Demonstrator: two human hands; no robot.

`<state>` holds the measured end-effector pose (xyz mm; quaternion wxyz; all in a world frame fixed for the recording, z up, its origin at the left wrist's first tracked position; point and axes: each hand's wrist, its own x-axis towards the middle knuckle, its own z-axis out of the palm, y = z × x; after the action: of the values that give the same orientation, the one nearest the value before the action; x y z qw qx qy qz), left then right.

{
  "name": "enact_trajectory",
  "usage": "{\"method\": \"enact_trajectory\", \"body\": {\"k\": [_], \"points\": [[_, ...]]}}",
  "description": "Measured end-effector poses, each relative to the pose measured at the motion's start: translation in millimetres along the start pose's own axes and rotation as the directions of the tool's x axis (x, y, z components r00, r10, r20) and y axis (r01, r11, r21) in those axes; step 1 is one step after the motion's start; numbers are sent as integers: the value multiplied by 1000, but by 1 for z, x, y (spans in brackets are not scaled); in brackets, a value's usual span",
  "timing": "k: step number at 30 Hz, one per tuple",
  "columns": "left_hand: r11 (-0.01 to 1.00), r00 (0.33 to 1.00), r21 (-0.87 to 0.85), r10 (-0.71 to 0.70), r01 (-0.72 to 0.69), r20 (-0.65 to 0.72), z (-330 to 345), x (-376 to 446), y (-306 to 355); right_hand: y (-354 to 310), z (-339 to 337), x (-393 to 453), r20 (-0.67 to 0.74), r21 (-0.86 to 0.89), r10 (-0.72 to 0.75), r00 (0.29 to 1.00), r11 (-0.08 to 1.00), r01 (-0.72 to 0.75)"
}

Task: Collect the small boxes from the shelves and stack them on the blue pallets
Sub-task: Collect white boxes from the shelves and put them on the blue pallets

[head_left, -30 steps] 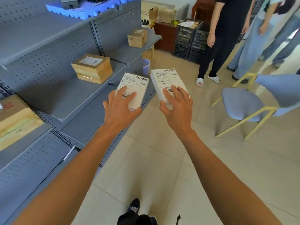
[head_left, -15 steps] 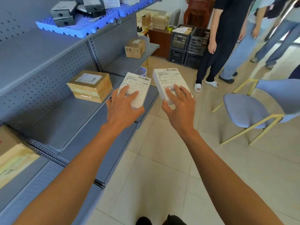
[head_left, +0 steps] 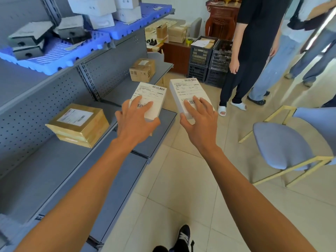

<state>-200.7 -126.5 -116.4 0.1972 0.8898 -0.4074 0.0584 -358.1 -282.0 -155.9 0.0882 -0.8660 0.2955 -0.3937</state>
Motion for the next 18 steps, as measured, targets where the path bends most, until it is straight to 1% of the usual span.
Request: {"method": "enact_trajectory", "body": {"k": [4,9,13,18], "points": [[999,999,14,-37,38,-9,15,52,28,42,15,52,5,4,-27,1000,1000,27],[999,999,30,-34,35,-24,34,98,50,75,34,101,7,3,-49,999,999,49],[998,998,37,-57,58,-33,49,140,53,96,56,143,44,0,-59,997,998,59],[999,996,11,-52,53,-70,58,211,41,115,93,202,24,12,-70,997,998,69]]}}
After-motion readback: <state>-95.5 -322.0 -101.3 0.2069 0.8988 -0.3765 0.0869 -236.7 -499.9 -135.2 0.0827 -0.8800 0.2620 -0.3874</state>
